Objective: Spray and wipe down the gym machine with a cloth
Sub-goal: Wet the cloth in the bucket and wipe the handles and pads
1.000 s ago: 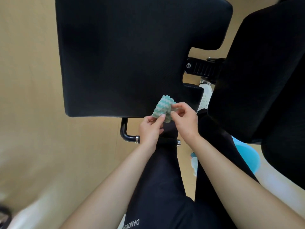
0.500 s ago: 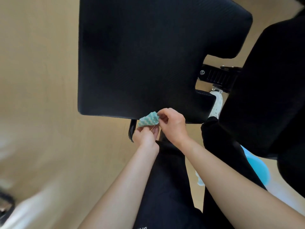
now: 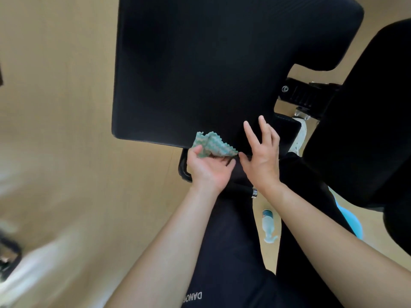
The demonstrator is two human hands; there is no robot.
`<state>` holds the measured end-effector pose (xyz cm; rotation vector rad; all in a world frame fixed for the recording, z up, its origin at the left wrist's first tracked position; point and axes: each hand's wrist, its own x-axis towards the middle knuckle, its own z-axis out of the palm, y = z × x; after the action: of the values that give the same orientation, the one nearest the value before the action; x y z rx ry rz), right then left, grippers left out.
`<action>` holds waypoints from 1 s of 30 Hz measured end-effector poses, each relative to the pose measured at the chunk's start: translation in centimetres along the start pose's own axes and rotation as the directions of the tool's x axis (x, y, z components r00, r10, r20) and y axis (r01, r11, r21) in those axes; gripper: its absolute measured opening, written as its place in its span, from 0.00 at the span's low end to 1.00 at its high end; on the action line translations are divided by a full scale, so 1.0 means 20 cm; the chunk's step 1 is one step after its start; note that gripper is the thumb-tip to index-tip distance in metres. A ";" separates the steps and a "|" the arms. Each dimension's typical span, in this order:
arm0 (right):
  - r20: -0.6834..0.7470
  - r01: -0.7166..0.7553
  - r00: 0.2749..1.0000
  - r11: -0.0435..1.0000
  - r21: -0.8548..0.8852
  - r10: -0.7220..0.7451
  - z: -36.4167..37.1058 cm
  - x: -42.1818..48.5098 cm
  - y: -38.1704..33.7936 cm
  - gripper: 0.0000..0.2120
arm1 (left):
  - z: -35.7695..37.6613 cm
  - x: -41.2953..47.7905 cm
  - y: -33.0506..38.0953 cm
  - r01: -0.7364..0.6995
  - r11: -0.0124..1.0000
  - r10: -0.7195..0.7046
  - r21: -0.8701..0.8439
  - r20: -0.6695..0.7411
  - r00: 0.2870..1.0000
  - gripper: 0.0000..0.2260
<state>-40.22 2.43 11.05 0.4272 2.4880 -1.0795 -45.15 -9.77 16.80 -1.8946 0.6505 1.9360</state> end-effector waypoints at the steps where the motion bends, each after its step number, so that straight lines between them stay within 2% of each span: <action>1: -0.002 -0.006 1.000 1.000 0.002 0.006 0.00 0.00 0.00 0.41 | 0.00 0.00 0.03 -0.009 1.000 0.009 0.006 0.000 1.000 0.30; 7: 0.003 0.009 1.000 1.000 -0.014 -0.009 0.01 0.00 0.00 0.41 | 0.03 0.04 0.15 -0.144 0.985 0.157 0.096 -0.136 0.978 0.20; 11: -0.038 -0.019 0.999 0.999 -0.037 0.018 0.01 0.01 -0.06 0.37 | 0.04 0.01 0.27 -0.212 0.962 0.243 0.170 -0.187 0.952 0.15; 16: 0.010 0.224 0.974 0.969 -0.101 -0.224 0.06 0.07 -0.23 0.36 | 0.03 -0.05 0.44 -0.199 0.954 0.258 0.225 -0.276 0.926 0.26; 19: 0.056 0.311 0.950 0.941 -0.133 -0.306 0.07 0.14 -0.33 0.37 | 0.06 -0.11 0.53 -0.192 0.959 0.245 0.208 -0.269 0.931 0.21; 21: 0.061 0.342 0.940 0.928 -0.147 -0.337 0.07 0.17 -0.34 0.38 | 0.06 -0.13 0.58 -0.206 0.957 0.259 0.206 -0.275 0.926 0.18; 25: 0.093 0.376 0.926 0.911 -0.170 -0.365 0.06 0.17 -0.29 0.39 | 0.03 -0.13 0.67 -0.287 0.945 0.320 0.154 -0.270 0.908 0.21; 30: 0.113 0.366 0.929 0.917 -0.158 -0.351 0.06 0.17 -0.29 0.39 | -0.02 -0.13 0.85 -0.431 0.886 0.463 0.169 -0.293 0.837 0.21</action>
<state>-45.37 -1.85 12.30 -0.1328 2.6200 -0.9676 -54.17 -23.98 20.80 -2.1665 1.3734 1.8001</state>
